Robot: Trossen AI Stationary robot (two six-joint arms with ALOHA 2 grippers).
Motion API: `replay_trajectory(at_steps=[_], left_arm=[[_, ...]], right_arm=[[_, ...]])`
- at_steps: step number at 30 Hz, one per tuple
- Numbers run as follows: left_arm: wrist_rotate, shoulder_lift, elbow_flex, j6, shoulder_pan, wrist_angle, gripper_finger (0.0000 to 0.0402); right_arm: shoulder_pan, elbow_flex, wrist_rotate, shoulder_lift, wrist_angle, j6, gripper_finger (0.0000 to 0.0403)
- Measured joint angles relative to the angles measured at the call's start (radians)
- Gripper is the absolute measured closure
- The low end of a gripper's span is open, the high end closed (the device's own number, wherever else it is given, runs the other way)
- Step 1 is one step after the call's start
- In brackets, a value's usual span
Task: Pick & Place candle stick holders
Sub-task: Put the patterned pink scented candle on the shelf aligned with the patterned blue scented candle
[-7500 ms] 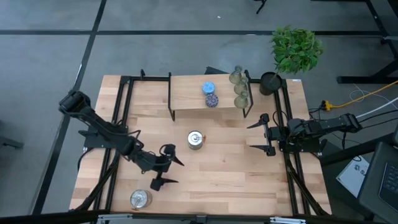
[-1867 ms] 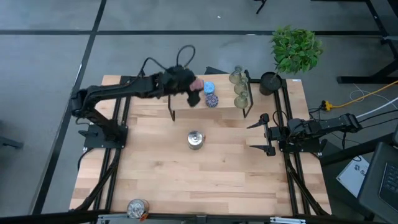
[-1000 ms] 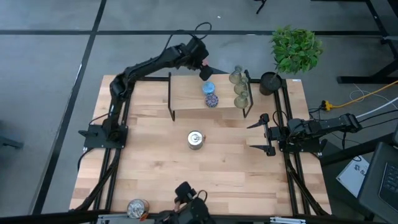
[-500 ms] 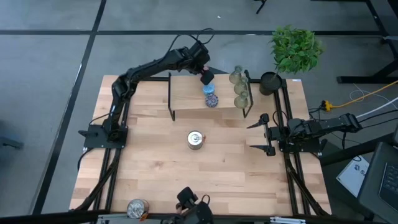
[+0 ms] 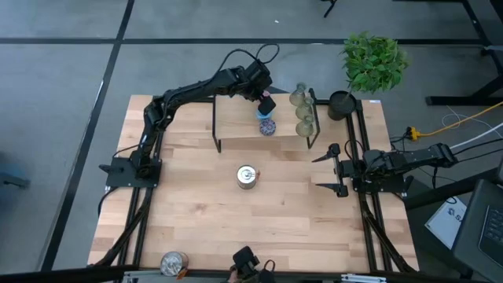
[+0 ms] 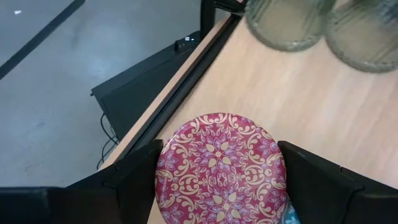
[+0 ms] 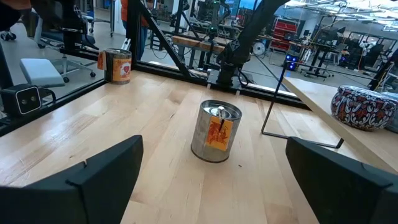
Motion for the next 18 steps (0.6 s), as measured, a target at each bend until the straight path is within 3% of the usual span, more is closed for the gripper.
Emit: replay_trajectory(at_steps=[18], left_arm=[[0.000, 0.000, 0.000, 0.062, -0.028, 0.000, 0.0090]], right_arm=[[0.000, 0.000, 0.000, 0.000, 0.000, 0.000, 0.0005]])
